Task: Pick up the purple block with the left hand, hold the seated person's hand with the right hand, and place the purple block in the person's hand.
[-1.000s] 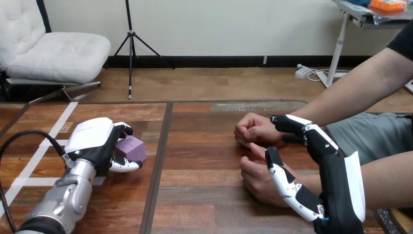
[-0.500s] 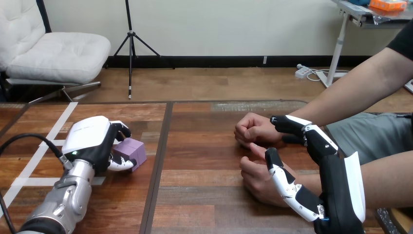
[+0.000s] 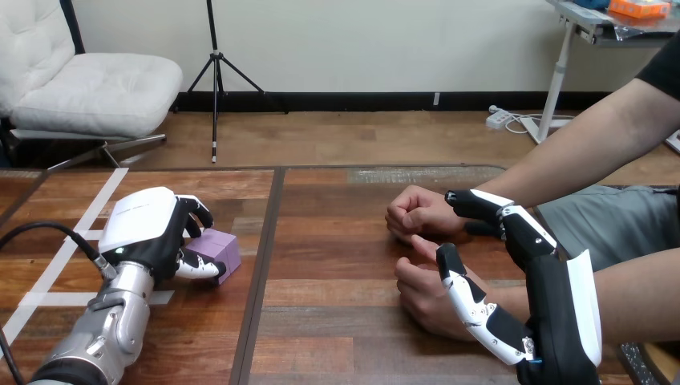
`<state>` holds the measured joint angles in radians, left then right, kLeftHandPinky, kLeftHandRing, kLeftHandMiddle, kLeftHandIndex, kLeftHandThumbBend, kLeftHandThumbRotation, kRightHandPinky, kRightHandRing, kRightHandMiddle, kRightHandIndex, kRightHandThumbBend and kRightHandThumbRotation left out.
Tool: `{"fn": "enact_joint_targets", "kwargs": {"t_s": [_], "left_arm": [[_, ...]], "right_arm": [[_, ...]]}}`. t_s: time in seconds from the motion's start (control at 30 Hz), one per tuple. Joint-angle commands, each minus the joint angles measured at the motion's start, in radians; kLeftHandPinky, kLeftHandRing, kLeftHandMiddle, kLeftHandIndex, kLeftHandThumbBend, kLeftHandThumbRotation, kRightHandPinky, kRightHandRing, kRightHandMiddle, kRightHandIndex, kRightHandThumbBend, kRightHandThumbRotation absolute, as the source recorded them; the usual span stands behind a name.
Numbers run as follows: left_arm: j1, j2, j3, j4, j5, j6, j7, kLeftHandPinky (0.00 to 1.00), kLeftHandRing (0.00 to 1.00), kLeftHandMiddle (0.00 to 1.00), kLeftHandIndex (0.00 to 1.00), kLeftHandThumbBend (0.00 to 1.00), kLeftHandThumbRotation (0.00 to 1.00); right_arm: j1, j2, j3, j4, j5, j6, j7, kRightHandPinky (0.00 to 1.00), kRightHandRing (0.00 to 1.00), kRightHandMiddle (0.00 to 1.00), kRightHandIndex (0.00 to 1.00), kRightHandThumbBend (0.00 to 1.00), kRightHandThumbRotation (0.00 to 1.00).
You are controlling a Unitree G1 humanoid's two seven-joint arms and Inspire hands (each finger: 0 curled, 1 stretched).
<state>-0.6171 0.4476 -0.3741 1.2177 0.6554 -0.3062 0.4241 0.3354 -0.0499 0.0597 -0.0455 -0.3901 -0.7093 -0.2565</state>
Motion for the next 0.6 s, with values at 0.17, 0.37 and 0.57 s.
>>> {"fn": "enact_joint_targets", "kwargs": {"t_s": [0.17,0.37,0.57], "left_arm": [[-0.051,-0.008,0.0,0.013,-0.013,-0.014,-0.003,0.49,0.54,0.58,0.61,0.6,0.05],[-0.048,-0.007,-0.004,0.014,-0.013,-0.02,0.005,0.49,0.54,0.58,0.61,0.6,0.07],[-0.048,-0.006,-0.009,0.015,-0.011,-0.017,0.007,0.49,0.55,0.59,0.62,0.61,0.08]], "right_arm": [[-0.027,-0.003,-0.011,-0.056,0.005,-0.001,0.001,0.69,0.74,0.74,0.7,0.36,0.25],[-0.025,-0.002,-0.01,-0.059,0.009,0.0,0.003,0.68,0.74,0.74,0.7,0.36,0.25],[-0.021,-0.001,-0.009,-0.065,0.006,0.007,0.003,0.68,0.74,0.74,0.7,0.36,0.25]]}}
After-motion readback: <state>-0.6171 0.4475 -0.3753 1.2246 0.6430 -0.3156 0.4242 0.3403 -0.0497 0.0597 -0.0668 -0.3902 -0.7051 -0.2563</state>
